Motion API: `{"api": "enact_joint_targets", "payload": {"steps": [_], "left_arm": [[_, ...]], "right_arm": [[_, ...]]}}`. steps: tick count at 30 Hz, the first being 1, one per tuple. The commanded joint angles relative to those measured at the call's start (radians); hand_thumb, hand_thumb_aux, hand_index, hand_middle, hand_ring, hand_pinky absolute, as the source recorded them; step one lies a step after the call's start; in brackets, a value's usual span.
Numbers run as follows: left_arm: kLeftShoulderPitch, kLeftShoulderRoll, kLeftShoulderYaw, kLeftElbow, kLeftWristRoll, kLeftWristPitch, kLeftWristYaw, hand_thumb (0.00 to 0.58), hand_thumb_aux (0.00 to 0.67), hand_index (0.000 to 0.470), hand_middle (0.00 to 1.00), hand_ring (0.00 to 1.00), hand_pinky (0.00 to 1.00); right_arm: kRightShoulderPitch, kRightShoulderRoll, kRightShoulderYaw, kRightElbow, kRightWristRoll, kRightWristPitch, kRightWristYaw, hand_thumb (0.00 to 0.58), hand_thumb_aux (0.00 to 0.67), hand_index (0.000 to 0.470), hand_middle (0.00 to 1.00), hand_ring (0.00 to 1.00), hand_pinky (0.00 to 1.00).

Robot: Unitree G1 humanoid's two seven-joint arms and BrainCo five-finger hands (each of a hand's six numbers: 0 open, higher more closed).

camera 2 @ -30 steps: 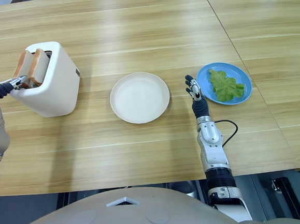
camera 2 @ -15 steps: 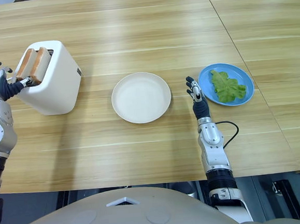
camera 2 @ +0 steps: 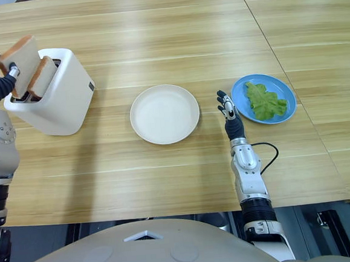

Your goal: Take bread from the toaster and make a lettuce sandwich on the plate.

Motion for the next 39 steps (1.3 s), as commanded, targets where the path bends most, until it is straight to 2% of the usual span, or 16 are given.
{"api": "enact_joint_targets", "payload": {"steps": [1,4,7,11,14,17,20,26,33,38,39], "left_arm": [[-0.002,-0.067,0.141,-0.105,-0.158,-0.099,0.038,0.580,0.670,0.460,1.00,1.00,1.00],[-0.020,-0.134,0.228,-0.188,-0.321,-0.190,0.020,0.580,0.670,0.460,1.00,1.00,1.00],[-0.054,-0.219,0.224,-0.237,-0.516,-0.225,-0.076,0.580,0.670,0.460,1.00,1.00,1.00],[-0.085,-0.402,0.111,-0.232,-0.771,-0.192,-0.226,0.580,0.670,0.460,1.00,1.00,1.00],[-0.065,-0.525,-0.003,-0.172,-0.863,-0.154,-0.314,0.580,0.670,0.460,1.00,1.00,1.00],[-0.042,-0.600,-0.111,-0.047,-0.877,-0.168,-0.390,0.580,0.670,0.460,1.00,1.00,1.00],[-0.054,-0.652,-0.157,0.176,-0.852,-0.233,-0.409,0.580,0.670,0.460,1.00,1.00,1.00],[-0.112,-0.635,-0.232,0.503,-0.720,-0.372,-0.386,0.580,0.670,0.460,1.00,1.00,1.00],[-0.145,-0.582,-0.299,0.618,-0.575,-0.427,-0.350,0.580,0.670,0.460,1.00,1.00,1.00],[-0.140,-0.552,-0.383,0.603,-0.442,-0.419,-0.322,0.580,0.670,0.460,1.00,1.00,1.00],[-0.137,-0.543,-0.404,0.588,-0.408,-0.410,-0.318,0.005,0.003,0.002,0.56,0.56,0.56]], "right_arm": [[-0.004,0.004,0.006,0.009,-0.008,0.019,0.001,0.000,0.000,0.000,0.00,0.00,0.00],[-0.006,0.006,0.007,0.011,-0.007,0.020,0.002,0.000,0.000,0.000,0.00,0.00,0.00],[-0.008,0.007,0.007,0.013,-0.005,0.022,0.003,0.000,0.000,0.000,0.00,0.00,0.00],[-0.011,0.009,0.009,0.019,-0.006,0.025,0.003,0.000,0.000,0.000,0.00,0.00,0.00],[-0.009,0.008,0.009,0.016,-0.006,0.029,0.003,0.000,0.000,0.000,0.00,0.00,0.00],[-0.002,0.004,0.000,0.010,-0.001,0.031,-0.001,0.000,0.000,0.000,0.00,0.00,0.00],[-0.004,0.002,-0.006,0.009,0.002,0.033,-0.002,0.000,0.000,0.000,0.00,0.00,0.00],[0.002,0.001,-0.008,-0.007,0.002,0.039,0.001,0.000,0.000,0.000,0.00,0.00,0.00],[0.005,0.001,-0.007,-0.011,0.001,0.043,0.000,0.000,0.000,0.000,0.00,0.00,0.00],[0.007,0.002,-0.007,-0.018,0.002,0.044,0.000,0.000,0.000,0.000,0.00,0.00,0.00],[0.008,0.001,-0.007,-0.020,0.002,0.045,0.001,0.000,0.000,0.000,0.00,0.00,0.00]]}}
